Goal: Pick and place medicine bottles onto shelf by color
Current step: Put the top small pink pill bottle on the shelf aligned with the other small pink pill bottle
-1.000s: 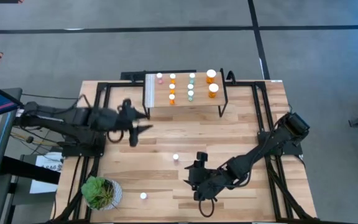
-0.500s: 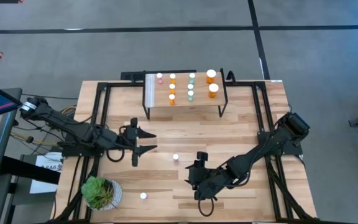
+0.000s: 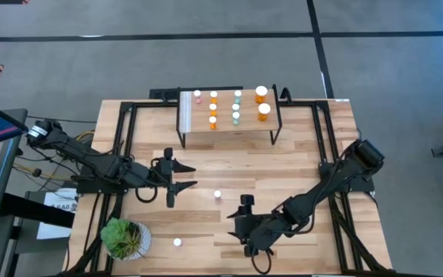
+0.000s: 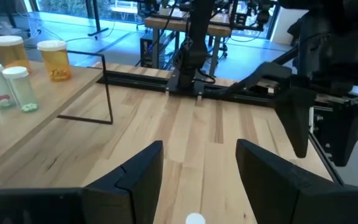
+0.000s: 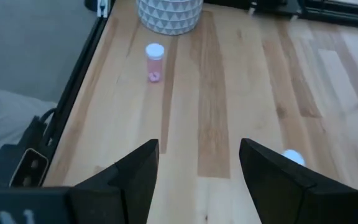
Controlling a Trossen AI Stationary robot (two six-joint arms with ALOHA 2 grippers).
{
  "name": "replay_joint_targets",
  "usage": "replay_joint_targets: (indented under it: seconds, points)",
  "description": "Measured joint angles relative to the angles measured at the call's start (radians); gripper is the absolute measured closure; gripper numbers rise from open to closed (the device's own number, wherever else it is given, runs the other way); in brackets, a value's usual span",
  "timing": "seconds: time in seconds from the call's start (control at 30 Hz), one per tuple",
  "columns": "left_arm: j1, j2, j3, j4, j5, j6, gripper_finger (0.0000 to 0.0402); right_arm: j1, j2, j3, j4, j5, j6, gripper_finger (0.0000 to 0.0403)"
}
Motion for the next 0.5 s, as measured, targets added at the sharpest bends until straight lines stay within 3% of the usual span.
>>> replay_joint_targets:
  seconds: [0.3,0.5]
  points:
    - [0.000,0.000,0.000,-0.001,0.004,0.003,0.0212,-0.016,-0.014,-0.007,0.008,0.016,-0.034,0.0154]
    - [0.000,0.000,0.000,-0.003,0.007,0.005,0.0212,-0.031,-0.046,-0.136,0.106,0.025,-0.004,0.0157]
